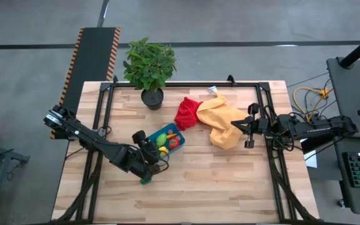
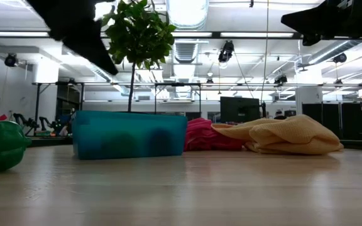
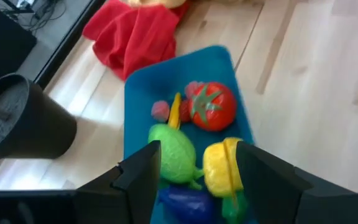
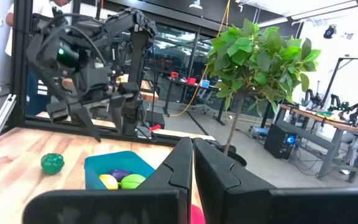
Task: Pick and placing Produce into tupperware
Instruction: Put the green bell pepper into the blue bin
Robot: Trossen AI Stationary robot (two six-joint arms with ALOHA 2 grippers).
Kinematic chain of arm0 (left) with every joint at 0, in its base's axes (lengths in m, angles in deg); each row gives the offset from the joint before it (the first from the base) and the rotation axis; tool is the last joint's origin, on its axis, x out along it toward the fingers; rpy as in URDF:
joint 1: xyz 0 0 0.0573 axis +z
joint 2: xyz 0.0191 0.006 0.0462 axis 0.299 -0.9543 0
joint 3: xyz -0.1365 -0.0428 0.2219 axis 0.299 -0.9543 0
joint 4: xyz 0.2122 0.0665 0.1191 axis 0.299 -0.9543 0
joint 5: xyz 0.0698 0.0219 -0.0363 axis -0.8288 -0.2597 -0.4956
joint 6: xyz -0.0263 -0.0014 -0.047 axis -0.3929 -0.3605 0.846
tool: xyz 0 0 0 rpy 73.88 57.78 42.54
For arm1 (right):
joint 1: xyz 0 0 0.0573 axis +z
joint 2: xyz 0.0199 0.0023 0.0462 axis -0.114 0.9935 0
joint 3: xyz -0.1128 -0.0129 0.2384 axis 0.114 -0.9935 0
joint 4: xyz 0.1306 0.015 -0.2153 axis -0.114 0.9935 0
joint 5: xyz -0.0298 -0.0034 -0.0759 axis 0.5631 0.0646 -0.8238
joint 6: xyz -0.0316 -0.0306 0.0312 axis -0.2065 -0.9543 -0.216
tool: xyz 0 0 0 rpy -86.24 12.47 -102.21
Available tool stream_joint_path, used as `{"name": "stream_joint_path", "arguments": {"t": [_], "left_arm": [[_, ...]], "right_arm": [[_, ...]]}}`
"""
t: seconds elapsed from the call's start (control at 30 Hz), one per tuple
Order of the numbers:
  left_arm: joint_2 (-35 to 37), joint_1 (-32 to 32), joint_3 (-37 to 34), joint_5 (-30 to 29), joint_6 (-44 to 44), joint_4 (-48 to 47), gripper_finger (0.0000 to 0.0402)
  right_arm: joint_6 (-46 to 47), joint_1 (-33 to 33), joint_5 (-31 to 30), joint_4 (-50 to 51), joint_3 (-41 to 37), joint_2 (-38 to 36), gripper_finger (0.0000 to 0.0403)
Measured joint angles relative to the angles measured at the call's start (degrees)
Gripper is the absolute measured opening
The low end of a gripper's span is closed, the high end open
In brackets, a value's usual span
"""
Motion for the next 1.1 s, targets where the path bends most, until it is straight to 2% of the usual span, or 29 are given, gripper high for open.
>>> {"name": "stream_joint_path", "arguments": {"t": [0.13,0.3,0.43,0.6,0.8,0.93,1.1], "left_arm": [[0.00,0.50,1.99,0.20,-0.51,0.09,0.0215],[-0.12,0.59,4.21,0.88,-4.39,0.16,0.0288],[-0.15,1.13,6.43,7.64,-2.37,0.00,0.0330],[-0.13,1.51,9.52,19.80,7.79,0.11,0.0336],[-0.31,0.22,9.29,29.59,20.32,-0.09,0.0336],[-0.56,-0.88,8.28,33.74,28.87,-0.57,0.0336],[-0.86,-2.36,7.14,35.67,33.56,-0.88,0.0336]], "right_arm": [[0.00,0.02,0.02,0.00,0.00,0.00,0.0009],[0.00,0.02,0.02,0.00,0.00,0.02,0.0009],[0.10,0.01,0.02,0.00,0.00,0.02,0.0009],[0.11,0.00,0.02,-0.02,0.00,0.00,0.0009],[0.11,0.02,0.02,0.00,0.00,0.00,0.0009],[0.09,0.00,0.00,0.00,0.00,0.00,0.0009],[-0.11,0.01,0.02,-0.02,0.00,0.00,0.0009]]}}
